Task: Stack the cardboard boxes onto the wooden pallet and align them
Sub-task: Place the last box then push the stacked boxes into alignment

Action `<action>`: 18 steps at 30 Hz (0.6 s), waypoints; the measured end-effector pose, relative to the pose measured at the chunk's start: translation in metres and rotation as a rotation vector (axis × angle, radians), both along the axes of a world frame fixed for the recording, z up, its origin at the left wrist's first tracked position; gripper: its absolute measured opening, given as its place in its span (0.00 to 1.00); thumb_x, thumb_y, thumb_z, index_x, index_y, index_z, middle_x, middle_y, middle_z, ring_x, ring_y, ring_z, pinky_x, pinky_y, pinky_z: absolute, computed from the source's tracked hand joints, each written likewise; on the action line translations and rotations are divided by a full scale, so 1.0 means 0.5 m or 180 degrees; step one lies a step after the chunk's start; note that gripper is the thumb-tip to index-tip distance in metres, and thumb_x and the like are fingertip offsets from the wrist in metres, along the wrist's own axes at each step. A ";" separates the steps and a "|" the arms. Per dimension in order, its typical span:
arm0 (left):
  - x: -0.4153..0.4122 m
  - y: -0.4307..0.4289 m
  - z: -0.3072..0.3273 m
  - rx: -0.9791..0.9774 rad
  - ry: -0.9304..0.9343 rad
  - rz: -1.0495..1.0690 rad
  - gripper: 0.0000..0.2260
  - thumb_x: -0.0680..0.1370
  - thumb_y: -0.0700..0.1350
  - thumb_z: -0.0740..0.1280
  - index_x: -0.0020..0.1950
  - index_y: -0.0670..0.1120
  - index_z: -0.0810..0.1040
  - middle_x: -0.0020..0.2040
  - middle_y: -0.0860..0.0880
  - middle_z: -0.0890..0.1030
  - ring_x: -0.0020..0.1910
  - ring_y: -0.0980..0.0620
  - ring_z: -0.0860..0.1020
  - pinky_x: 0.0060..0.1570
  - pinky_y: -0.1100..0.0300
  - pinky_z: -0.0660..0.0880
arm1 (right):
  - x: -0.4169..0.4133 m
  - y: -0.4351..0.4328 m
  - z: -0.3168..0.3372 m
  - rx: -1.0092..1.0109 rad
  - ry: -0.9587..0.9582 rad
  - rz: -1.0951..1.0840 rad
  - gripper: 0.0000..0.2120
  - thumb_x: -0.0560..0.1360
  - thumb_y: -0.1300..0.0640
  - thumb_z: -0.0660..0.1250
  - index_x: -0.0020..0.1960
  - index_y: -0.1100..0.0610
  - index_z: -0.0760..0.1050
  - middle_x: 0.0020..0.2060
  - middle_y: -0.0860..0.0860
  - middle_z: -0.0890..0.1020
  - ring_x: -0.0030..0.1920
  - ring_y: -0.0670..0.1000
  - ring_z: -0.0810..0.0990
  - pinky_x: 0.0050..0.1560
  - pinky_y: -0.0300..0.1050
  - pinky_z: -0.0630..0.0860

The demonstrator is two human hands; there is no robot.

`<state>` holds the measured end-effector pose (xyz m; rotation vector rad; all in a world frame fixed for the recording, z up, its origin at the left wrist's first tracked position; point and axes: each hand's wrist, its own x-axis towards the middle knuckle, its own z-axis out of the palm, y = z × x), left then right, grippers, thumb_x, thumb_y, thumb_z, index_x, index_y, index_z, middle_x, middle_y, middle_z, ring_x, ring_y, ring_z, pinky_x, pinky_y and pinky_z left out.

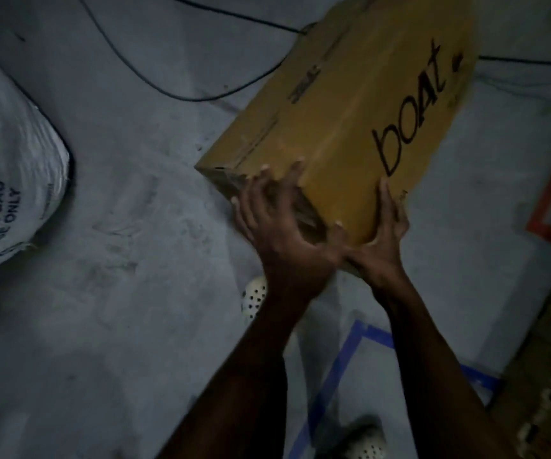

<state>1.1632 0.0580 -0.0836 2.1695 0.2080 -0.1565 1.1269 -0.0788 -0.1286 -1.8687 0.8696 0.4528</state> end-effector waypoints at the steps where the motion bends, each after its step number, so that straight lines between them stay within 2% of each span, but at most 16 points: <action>1: -0.018 -0.036 0.061 0.0201 -0.0129 -0.0299 0.38 0.64 0.56 0.73 0.74 0.53 0.73 0.73 0.43 0.70 0.76 0.40 0.64 0.76 0.37 0.53 | -0.029 -0.024 0.047 0.0164 -0.0047 -0.0223 0.61 0.48 0.26 0.78 0.75 0.25 0.51 0.80 0.46 0.46 0.79 0.55 0.55 0.74 0.64 0.65; 2: -0.023 -0.052 0.086 0.0326 -0.0245 -0.0505 0.36 0.64 0.56 0.73 0.73 0.53 0.74 0.72 0.44 0.72 0.75 0.39 0.64 0.76 0.37 0.52 | -0.045 -0.029 0.055 0.0418 -0.0063 -0.0438 0.61 0.47 0.24 0.77 0.75 0.26 0.53 0.80 0.45 0.51 0.78 0.54 0.59 0.71 0.63 0.69; 3: -0.052 -0.094 0.170 0.0374 -0.0434 -0.0780 0.34 0.65 0.56 0.73 0.72 0.53 0.76 0.70 0.44 0.74 0.73 0.38 0.65 0.75 0.36 0.54 | -0.100 -0.059 0.129 0.0616 -0.0154 -0.0764 0.61 0.47 0.22 0.75 0.76 0.29 0.56 0.79 0.46 0.57 0.76 0.53 0.63 0.69 0.61 0.72; 4: -0.076 -0.126 0.228 0.0281 -0.0548 -0.1007 0.32 0.65 0.56 0.73 0.70 0.52 0.78 0.66 0.46 0.76 0.71 0.38 0.67 0.72 0.36 0.58 | -0.152 -0.079 0.182 0.0783 -0.0197 -0.1015 0.60 0.47 0.21 0.75 0.76 0.32 0.60 0.77 0.47 0.64 0.74 0.52 0.69 0.66 0.59 0.74; 5: -0.075 -0.145 0.232 0.0266 -0.0635 -0.1149 0.29 0.66 0.54 0.74 0.67 0.52 0.80 0.63 0.47 0.77 0.67 0.40 0.68 0.68 0.38 0.63 | -0.176 -0.084 0.189 0.0944 -0.0212 -0.1155 0.57 0.49 0.21 0.75 0.75 0.33 0.63 0.75 0.45 0.70 0.71 0.50 0.73 0.62 0.56 0.77; 7: -0.141 -0.218 0.313 0.0136 -0.0886 -0.1597 0.23 0.67 0.49 0.74 0.63 0.50 0.83 0.56 0.48 0.79 0.59 0.43 0.70 0.61 0.44 0.69 | -0.321 -0.125 0.301 0.1010 -0.0075 -0.1485 0.51 0.52 0.24 0.76 0.73 0.32 0.66 0.72 0.41 0.73 0.66 0.48 0.77 0.57 0.51 0.78; 10: -0.213 -0.277 0.274 -0.0120 -0.0798 -0.2216 0.22 0.67 0.40 0.71 0.61 0.47 0.84 0.50 0.49 0.81 0.52 0.44 0.72 0.51 0.48 0.72 | -0.479 -0.162 0.317 0.0985 0.0367 -0.1997 0.40 0.60 0.28 0.76 0.69 0.36 0.73 0.65 0.44 0.80 0.62 0.54 0.81 0.61 0.58 0.79; 11: -0.231 -0.276 0.239 -0.0046 -0.0632 -0.2501 0.23 0.67 0.40 0.71 0.63 0.47 0.83 0.51 0.49 0.82 0.53 0.43 0.73 0.53 0.46 0.72 | -0.506 -0.160 0.303 0.0906 0.0569 -0.2100 0.39 0.59 0.26 0.76 0.67 0.37 0.75 0.63 0.45 0.81 0.60 0.54 0.82 0.62 0.59 0.79; 13: -0.291 -0.287 0.195 0.0286 -0.0486 -0.3008 0.24 0.71 0.44 0.73 0.68 0.50 0.80 0.61 0.50 0.82 0.60 0.44 0.74 0.63 0.38 0.68 | -0.569 -0.173 0.283 0.0710 0.0718 -0.2422 0.42 0.55 0.23 0.75 0.66 0.38 0.76 0.63 0.47 0.81 0.59 0.55 0.82 0.62 0.61 0.78; 15: -0.336 -0.283 0.162 0.0940 -0.0423 -0.2815 0.31 0.73 0.55 0.73 0.75 0.54 0.71 0.74 0.47 0.73 0.72 0.41 0.67 0.71 0.29 0.57 | -0.602 -0.199 0.270 0.0577 0.0714 -0.2589 0.43 0.58 0.24 0.75 0.68 0.40 0.74 0.63 0.47 0.81 0.59 0.55 0.81 0.62 0.60 0.78; 16: -0.351 -0.273 0.161 0.1249 -0.0063 -0.2333 0.40 0.70 0.62 0.73 0.79 0.55 0.63 0.79 0.45 0.64 0.77 0.39 0.60 0.74 0.26 0.47 | -0.617 -0.220 0.268 0.0493 0.0694 -0.2578 0.40 0.62 0.27 0.75 0.70 0.42 0.74 0.63 0.47 0.80 0.59 0.55 0.81 0.62 0.59 0.78; 17: -0.364 -0.257 0.155 0.1415 0.0504 -0.1637 0.51 0.66 0.69 0.74 0.82 0.56 0.53 0.82 0.44 0.55 0.80 0.40 0.53 0.75 0.29 0.38 | -0.633 -0.242 0.268 0.0418 0.0710 -0.2527 0.37 0.66 0.32 0.75 0.71 0.44 0.73 0.62 0.47 0.80 0.60 0.55 0.80 0.62 0.58 0.77; 18: -0.372 -0.239 0.152 0.1294 0.1140 -0.0952 0.59 0.60 0.72 0.76 0.82 0.57 0.47 0.83 0.44 0.51 0.81 0.41 0.50 0.75 0.33 0.38 | -0.653 -0.262 0.268 0.0360 0.0724 -0.2504 0.34 0.69 0.37 0.75 0.71 0.46 0.73 0.62 0.47 0.79 0.60 0.55 0.79 0.61 0.56 0.77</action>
